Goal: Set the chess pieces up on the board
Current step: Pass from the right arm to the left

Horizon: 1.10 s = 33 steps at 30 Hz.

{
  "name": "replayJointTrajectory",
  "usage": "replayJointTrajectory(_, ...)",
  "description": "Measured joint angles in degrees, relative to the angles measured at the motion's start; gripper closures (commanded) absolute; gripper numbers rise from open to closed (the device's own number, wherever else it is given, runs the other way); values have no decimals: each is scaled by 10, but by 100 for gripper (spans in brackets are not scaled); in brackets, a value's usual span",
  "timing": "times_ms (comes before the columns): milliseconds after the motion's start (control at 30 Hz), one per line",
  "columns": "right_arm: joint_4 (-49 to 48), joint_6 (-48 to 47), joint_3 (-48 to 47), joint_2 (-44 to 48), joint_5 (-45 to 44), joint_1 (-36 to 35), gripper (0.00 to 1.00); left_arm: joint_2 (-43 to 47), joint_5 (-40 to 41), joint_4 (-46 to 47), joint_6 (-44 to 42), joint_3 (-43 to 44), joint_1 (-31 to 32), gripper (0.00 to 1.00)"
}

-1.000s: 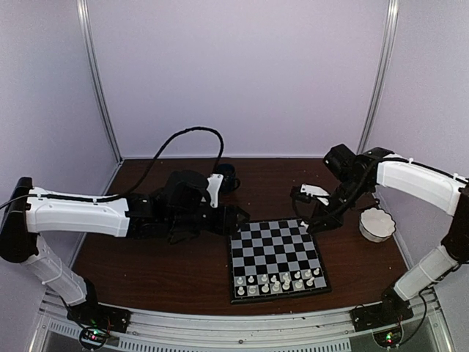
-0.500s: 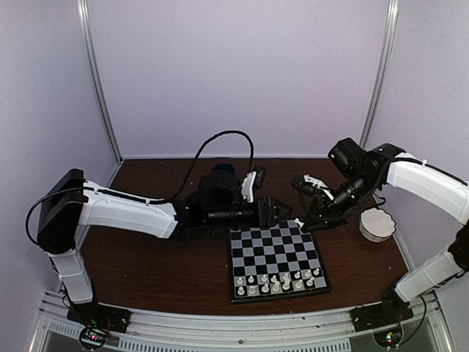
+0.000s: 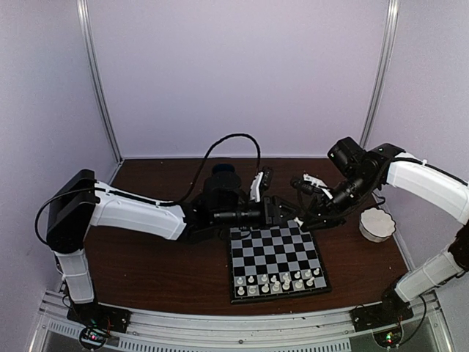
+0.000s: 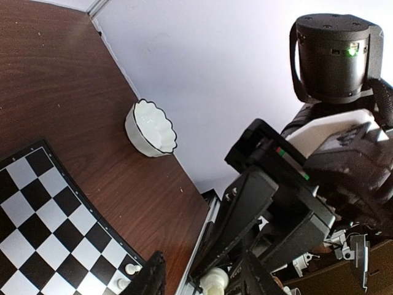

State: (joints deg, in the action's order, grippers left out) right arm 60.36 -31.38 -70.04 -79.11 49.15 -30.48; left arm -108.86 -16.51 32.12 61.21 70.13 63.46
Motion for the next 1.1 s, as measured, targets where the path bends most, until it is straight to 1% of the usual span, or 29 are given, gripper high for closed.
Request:
replayJointTrajectory(500, -17, 12, 0, 0, -26, 0, 81, -17, -34, -2, 45, 2, 0, 73)
replayJointTrajectory(700, -17, 11, 0, 0, -29, 0, 80, -24, -43, 0, 52, 6, 0, 76)
replayJointTrajectory(1100, -16, 3, 1, 1, -29, 0, 80, -25, -54, 10, 54, 8, 0, 89)
